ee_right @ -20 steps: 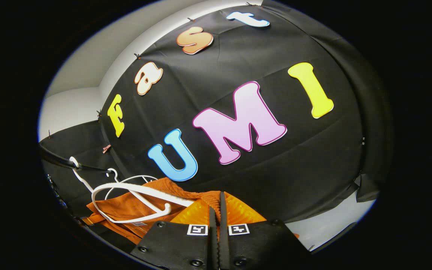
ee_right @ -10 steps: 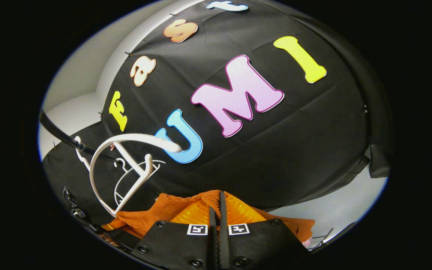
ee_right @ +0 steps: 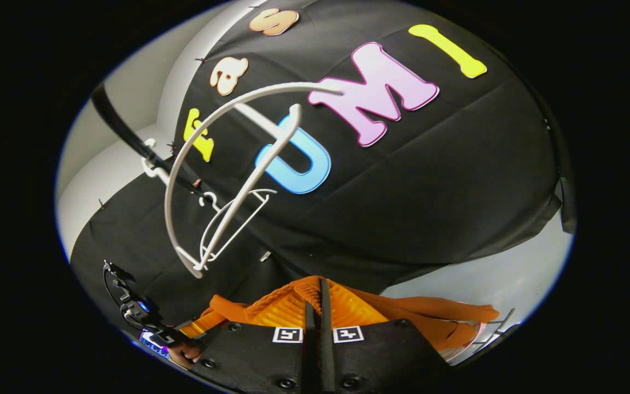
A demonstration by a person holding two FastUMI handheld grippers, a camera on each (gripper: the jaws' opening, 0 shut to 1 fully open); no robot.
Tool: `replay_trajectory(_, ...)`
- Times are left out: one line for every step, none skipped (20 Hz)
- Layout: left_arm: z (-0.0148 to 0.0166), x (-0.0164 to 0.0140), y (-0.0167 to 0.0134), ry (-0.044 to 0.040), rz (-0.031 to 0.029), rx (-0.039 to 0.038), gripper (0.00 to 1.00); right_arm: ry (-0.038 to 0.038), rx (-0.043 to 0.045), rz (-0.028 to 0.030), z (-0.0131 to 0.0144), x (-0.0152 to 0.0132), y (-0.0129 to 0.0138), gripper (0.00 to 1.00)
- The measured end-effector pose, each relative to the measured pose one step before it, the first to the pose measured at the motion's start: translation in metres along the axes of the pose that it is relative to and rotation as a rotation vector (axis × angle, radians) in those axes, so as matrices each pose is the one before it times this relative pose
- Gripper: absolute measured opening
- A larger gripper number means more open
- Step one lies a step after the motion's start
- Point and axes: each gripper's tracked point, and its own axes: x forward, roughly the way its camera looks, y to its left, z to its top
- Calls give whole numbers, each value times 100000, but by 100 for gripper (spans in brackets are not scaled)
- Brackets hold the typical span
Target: Grasp the clothes on the hanger with both hands and then place them into the laundry hamper below.
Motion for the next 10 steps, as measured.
replay_trajectory(339, -248, -1073, -783, -2829, -219, 5, 714, 362, 2726, -422, -8, 1445, 6)
replay_trajectory(587, -241, -1075, -756, -2432, -580, 5, 475, 531, 3016, -265, -209, 1639, 6)
replay_trajectory(693, -140, -996, -880, -2488, -712, 5, 446, -226, 2533, -110, -116, 1505, 6)
replay_trajectory(939, -186, -1031, -1350, -2322, -850, 5, 23, -1089, 1826, 200, -27, 1189, 6)
replay_trajectory(873, -301, -915, -1710, -2262, -695, 5, -198, -1185, 2044, 313, -45, 1237, 6)
replay_trajectory(977, -220, -812, -1545, -1627, -566, 5, -417, -714, 1799, 409, -56, 1025, 6)
replay_trajectory(689, 34, -575, -1359, -1512, -673, 5, -306, -409, 1450, 445, -13, 836, 6)
replay_trajectory(599, 72, -424, -728, -1575, -1395, 5, -140, -962, 745, 103, 28, 440, 6)
replay_trajectory(6, 183, -382, -218, -1903, -2142, 5, -3, -1998, 57, -105, 44, 118, 6)
replay_trajectory(-337, 384, -193, 327, -1120, -1840, 2, 1001, -2274, -966, -387, 145, -501, 10)
